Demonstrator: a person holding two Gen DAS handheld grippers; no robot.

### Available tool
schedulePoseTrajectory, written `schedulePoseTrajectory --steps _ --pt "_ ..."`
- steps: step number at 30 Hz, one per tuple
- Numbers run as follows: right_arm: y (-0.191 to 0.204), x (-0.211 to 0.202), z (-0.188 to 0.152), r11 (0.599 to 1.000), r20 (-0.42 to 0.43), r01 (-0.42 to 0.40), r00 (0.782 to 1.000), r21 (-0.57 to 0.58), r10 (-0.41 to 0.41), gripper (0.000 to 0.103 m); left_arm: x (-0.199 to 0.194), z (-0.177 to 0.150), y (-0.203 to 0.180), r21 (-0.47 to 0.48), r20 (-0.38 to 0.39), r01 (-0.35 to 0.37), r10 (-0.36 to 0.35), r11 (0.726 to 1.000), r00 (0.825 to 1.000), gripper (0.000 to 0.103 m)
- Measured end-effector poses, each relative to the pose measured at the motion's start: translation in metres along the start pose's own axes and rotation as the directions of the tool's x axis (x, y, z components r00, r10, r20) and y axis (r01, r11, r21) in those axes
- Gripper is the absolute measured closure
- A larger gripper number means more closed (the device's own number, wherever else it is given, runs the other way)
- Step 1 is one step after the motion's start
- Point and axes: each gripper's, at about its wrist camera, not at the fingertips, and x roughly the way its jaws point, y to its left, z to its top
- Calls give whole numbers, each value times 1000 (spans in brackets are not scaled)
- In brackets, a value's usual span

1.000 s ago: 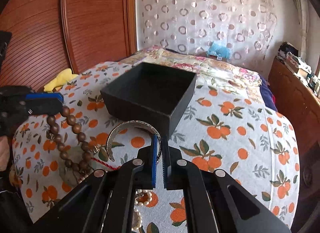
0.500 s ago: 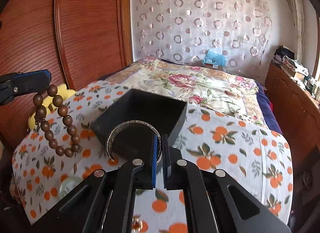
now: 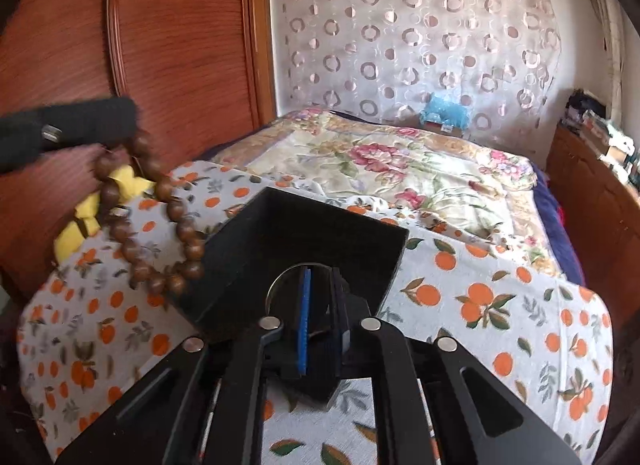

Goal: Organize jewelry
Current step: 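Lower the bead bracelet into the black box while the right tool drops the bangle in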

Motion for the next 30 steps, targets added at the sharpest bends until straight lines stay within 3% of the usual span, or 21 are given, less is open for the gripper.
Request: schedulePoseTrajectory --steps 9,13,18,30 --pt "-14 -43 -21 1000 48 8 999 22 -9 88 16 -6 -5 3 -18 -2 2 1000 1000 91" --pt "-15 -56 -28 1000 68 -5 998 24 3 87 23 -4 -6 3 -9 -36 36 999 999 91" --pt "-8 -77 -40 1000 94 -8 996 16 7 81 34 -11 -7 -12 -34 -37 36 999 999 90" --pt "18 -104 -86 999 61 -34 998 2 34 80 -2 -64 -14 -4 -45 0 0 1000 999 47"
